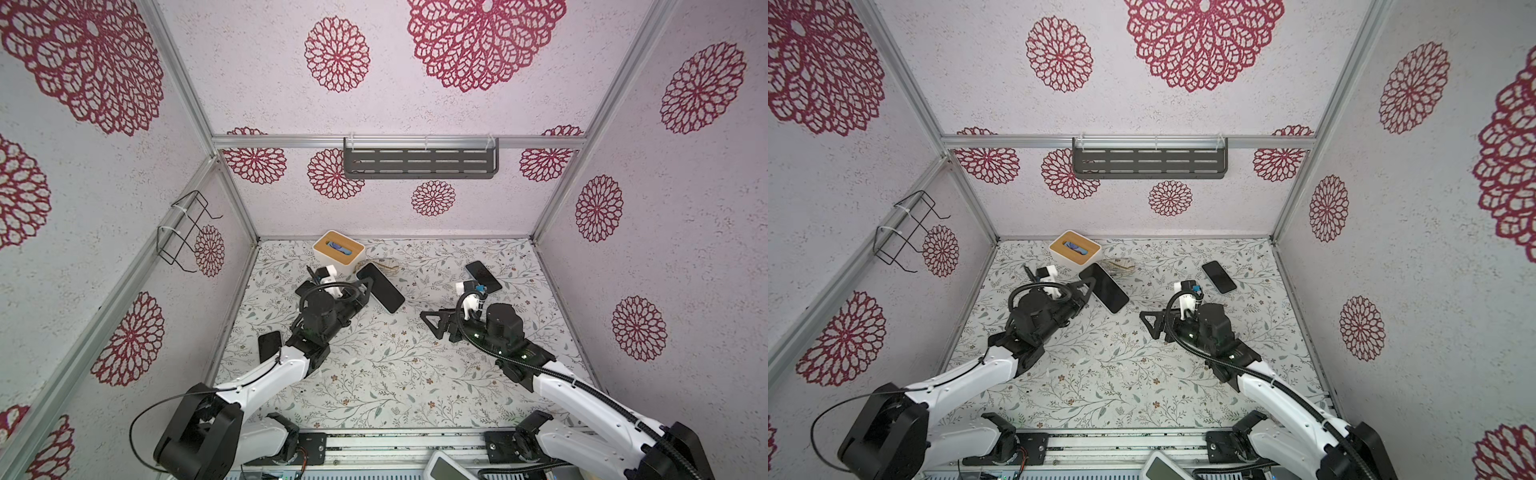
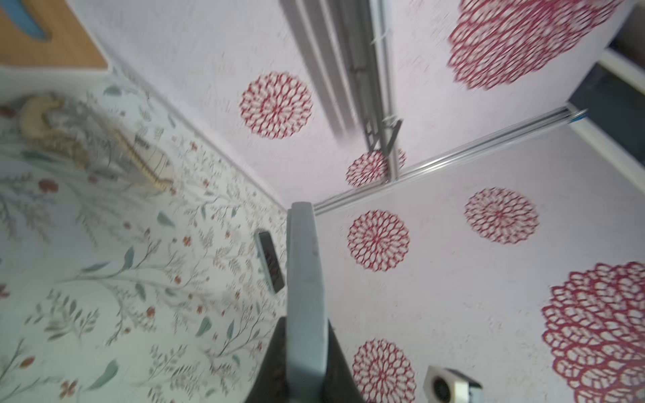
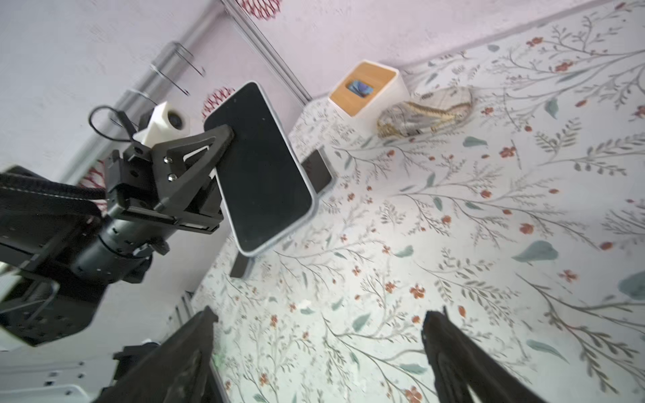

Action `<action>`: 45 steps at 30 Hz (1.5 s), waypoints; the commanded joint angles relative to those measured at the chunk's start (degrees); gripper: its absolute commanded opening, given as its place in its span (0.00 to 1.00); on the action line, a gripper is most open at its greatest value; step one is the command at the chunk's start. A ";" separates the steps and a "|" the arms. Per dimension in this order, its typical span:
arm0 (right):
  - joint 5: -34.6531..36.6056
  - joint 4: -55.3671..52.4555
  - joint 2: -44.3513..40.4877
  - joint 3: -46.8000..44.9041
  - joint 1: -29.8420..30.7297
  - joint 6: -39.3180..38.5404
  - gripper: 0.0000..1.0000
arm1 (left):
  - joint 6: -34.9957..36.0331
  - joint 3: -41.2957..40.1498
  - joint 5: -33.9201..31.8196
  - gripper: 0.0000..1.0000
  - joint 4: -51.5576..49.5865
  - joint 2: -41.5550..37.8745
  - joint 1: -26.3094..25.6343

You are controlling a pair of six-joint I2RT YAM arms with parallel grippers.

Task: Take the phone out of the phone case
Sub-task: Pass the phone, then remove the phone case from the phone.

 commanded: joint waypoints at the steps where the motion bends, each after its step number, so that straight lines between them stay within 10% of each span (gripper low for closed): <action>1: -1.97 18.20 2.05 -1.87 0.63 9.93 0.95 | -2.78 0.17 -2.49 0.00 13.22 0.10 -0.26; 12: -6.93 46.21 14.44 0.97 5.50 16.41 0.84 | -15.24 -2.03 -5.99 0.00 35.40 7.95 -3.47; 45: -9.64 37.87 13.79 4.72 7.12 6.65 0.01 | -14.19 -0.93 -7.94 0.00 25.75 3.88 -8.71</action>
